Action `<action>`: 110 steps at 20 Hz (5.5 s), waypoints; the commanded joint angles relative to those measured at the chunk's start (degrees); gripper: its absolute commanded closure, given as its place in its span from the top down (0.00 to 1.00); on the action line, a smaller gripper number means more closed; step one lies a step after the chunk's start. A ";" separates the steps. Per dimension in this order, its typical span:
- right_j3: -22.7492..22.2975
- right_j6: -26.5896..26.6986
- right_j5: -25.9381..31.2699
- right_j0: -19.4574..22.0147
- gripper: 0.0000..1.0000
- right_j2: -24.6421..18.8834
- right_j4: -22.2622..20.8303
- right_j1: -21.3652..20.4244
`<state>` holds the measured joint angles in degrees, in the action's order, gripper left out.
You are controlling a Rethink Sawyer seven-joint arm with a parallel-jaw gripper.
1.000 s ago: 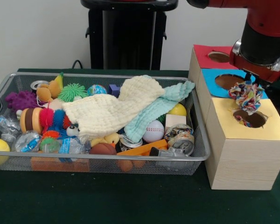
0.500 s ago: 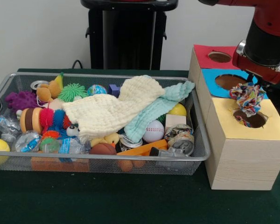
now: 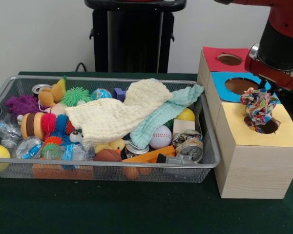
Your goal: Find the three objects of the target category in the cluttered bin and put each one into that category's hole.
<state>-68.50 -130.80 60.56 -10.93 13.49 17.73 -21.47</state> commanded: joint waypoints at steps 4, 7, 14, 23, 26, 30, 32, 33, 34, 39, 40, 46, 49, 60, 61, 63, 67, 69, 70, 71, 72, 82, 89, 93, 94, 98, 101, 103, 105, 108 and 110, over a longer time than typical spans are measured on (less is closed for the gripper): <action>5.23 -7.91 -5.61 2.90 0.00 0.02 -3.63 6.77; 6.59 -7.96 -5.63 3.18 0.00 -0.37 -3.37 7.82; 10.35 -8.37 -5.22 3.52 0.00 0.07 -4.07 10.01; 15.64 -8.28 -1.94 4.45 0.00 -0.04 -3.94 12.75; 16.39 -8.39 -1.30 4.56 0.00 0.07 -3.74 13.02; 17.90 -8.27 -0.66 4.68 0.00 0.36 -3.87 14.00; 18.34 -8.07 -1.33 4.62 0.00 0.77 -4.41 14.96; 18.58 -7.99 -1.71 4.55 0.00 1.03 -4.76 15.50; 18.28 -7.98 -2.74 4.42 0.00 1.18 -5.07 15.96; 16.69 -6.02 -7.23 5.36 0.00 0.21 -5.49 17.55; 16.63 -5.69 -7.55 5.61 0.00 -0.03 -5.41 17.79; 16.66 -4.93 -7.61 6.20 0.00 -0.47 -5.10 17.72; 15.72 -4.49 -6.08 6.34 0.00 -0.64 -4.71 16.05; 5.80 -3.42 -1.17 5.46 0.00 -1.51 -2.54 5.56; 5.57 -3.07 -1.15 5.66 0.00 -1.64 -2.54 5.29; 3.54 -2.91 -0.62 5.29 0.00 -1.46 -2.48 3.22; 0.30 -2.28 -0.04 4.96 0.00 -1.26 -2.53 -0.20; -0.32 -1.95 -1.35 5.26 0.00 -1.71 -2.61 -0.21; -0.97 -2.15 -2.25 5.17 0.00 -1.87 -2.62 -0.25; -1.19 -2.30 -3.04 5.15 0.00 -2.03 -2.68 -0.06; -1.72 -2.43 -3.97 5.16 0.00 -2.32 -2.65 0.00; -2.85 -2.08 -9.54 6.17 0.00 -4.48 -2.50 1.78; 0.95 -4.06 -11.11 5.56 0.00 -4.58 -2.68 5.68; 3.45 -6.10 -12.53 4.89 0.00 -5.31 -1.59 8.35; 3.79 -6.56 -12.17 4.75 0.00 -5.22 -1.38 8.44; 5.76 -7.39 -11.78 4.48 0.00 -5.37 -0.73 9.64; 6.55 -8.69 -11.24 3.92 0.00 -5.52 0.13 9.98; 6.71 -9.70 -10.34 3.40 0.00 -5.54 0.88 9.60; 6.71 -10.53 -9.55 2.96 0.00 -5.59 1.66 9.15; 7.25 -11.04 -8.36 2.60 0.00 -5.39 2.38 8.98; 7.23 -11.18 -8.07 2.49 0.00 -5.44 2.83 8.83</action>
<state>-61.74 -130.80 52.72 -8.64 13.35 17.87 -13.58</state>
